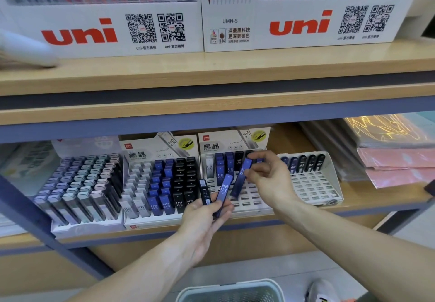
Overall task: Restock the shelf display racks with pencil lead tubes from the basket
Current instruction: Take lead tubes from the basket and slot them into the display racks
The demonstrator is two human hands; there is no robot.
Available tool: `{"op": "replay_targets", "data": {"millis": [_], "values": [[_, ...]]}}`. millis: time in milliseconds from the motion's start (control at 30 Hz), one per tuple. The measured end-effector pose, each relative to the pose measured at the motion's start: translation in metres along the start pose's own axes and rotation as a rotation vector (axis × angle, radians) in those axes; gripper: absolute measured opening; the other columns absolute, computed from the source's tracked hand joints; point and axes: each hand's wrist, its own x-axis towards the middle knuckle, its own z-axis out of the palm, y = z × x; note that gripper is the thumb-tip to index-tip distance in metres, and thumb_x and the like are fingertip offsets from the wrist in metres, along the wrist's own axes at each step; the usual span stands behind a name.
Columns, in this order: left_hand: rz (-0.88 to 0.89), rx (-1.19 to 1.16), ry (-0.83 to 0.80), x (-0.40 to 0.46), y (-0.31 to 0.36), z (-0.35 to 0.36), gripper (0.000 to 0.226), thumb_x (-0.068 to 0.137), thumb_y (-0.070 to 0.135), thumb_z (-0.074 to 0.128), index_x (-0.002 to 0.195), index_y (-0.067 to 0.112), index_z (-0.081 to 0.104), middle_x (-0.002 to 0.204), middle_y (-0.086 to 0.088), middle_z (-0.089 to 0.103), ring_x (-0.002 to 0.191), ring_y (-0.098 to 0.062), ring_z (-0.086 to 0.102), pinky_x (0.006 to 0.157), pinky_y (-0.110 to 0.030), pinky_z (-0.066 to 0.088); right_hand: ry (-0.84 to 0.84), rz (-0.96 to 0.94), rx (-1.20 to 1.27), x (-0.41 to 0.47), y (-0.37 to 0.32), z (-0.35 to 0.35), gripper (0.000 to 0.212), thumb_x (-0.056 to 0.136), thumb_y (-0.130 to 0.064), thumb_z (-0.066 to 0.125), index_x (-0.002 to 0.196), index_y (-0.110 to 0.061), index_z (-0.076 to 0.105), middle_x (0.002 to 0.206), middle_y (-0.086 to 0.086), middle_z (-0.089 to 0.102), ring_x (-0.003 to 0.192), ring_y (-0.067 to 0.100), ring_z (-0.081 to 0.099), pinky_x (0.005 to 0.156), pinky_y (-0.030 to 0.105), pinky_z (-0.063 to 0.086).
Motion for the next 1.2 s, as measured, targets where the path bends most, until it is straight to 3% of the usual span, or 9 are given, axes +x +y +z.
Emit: {"op": "replay_targets", "data": {"millis": [67,167,300,500,800,933,1067,1200], "values": [[0.026,0.054,0.01,-0.004,-0.003,0.001,0.02,0.101,-0.004,0.054,0.117,-0.002,0.065,0.103,-0.02,0.076,0.099,-0.03,0.075,0.087,-0.037,0.059,0.033,-0.129,-0.1,0.006,0.0,0.0,0.033,0.092,-0.004,0.067,0.104,-0.033,0.06,0.086,-0.003,0.076,0.083,0.008,0.072,0.078,0.027,0.057],[0.038,0.104,0.007,-0.008,-0.007,0.003,0.02,0.102,-0.001,0.052,0.117,0.003,0.066,0.102,-0.016,0.078,0.099,-0.027,0.075,0.088,-0.037,0.059,0.014,-0.282,-0.237,0.011,0.0,0.001,0.033,0.092,-0.002,0.065,0.103,-0.032,0.058,0.087,-0.011,0.072,0.085,-0.001,0.068,0.075,0.012,0.052],[0.035,0.116,0.004,-0.008,-0.009,0.002,0.022,0.103,-0.001,0.051,0.118,0.004,0.066,0.102,-0.014,0.078,0.099,-0.026,0.075,0.083,-0.034,0.059,-0.056,-0.359,-0.354,0.01,0.005,0.007,0.032,0.093,0.0,0.064,0.105,-0.029,0.059,0.089,-0.02,0.065,0.088,-0.005,0.064,0.076,0.004,0.047],[0.025,0.13,0.016,-0.007,-0.009,0.0,0.025,0.103,-0.003,0.049,0.12,0.002,0.067,0.102,-0.015,0.078,0.096,-0.025,0.076,0.076,-0.03,0.06,-0.111,-0.414,-0.382,0.012,0.009,0.01,0.034,0.094,-0.001,0.064,0.102,-0.033,0.057,0.092,-0.014,0.068,0.091,-0.001,0.066,0.082,0.013,0.053],[0.022,0.153,0.03,-0.011,-0.009,-0.001,0.026,0.105,-0.003,0.045,0.117,0.008,0.065,0.099,-0.014,0.078,0.097,-0.027,0.075,0.08,-0.035,0.06,-0.155,-0.398,-0.43,0.017,0.014,0.015,0.03,0.093,-0.007,0.066,0.104,-0.034,0.06,0.093,-0.015,0.068,0.086,0.002,0.066,0.08,0.023,0.056],[0.015,0.18,0.013,-0.011,-0.009,-0.001,0.027,0.105,0.0,0.046,0.121,0.01,0.064,0.101,-0.011,0.079,0.099,-0.027,0.075,0.079,-0.035,0.06,-0.087,-0.443,-0.554,0.022,0.016,0.016,0.035,0.09,-0.003,0.065,0.116,-0.025,0.069,0.11,-0.009,0.062,0.083,0.006,0.063,0.08,0.019,0.051],[0.012,0.185,-0.026,-0.013,-0.008,0.0,0.026,0.105,0.001,0.046,0.123,0.011,0.063,0.102,-0.01,0.079,0.097,-0.026,0.076,0.081,-0.036,0.059,-0.099,-0.429,-0.617,0.019,0.016,0.012,0.047,0.092,-0.001,0.062,0.133,-0.023,0.064,0.117,-0.004,0.057,0.09,0.011,0.061,0.083,0.014,0.044],[0.011,0.162,-0.06,-0.014,-0.006,0.0,0.027,0.105,0.001,0.047,0.124,0.012,0.063,0.104,-0.011,0.078,0.098,-0.027,0.075,0.085,-0.037,0.059,-0.045,-0.331,-0.473,0.007,0.005,0.012,0.03,0.094,-0.011,0.065,0.121,-0.025,0.065,0.099,-0.012,0.066,0.08,0.005,0.062,0.075,0.022,0.052]]}}
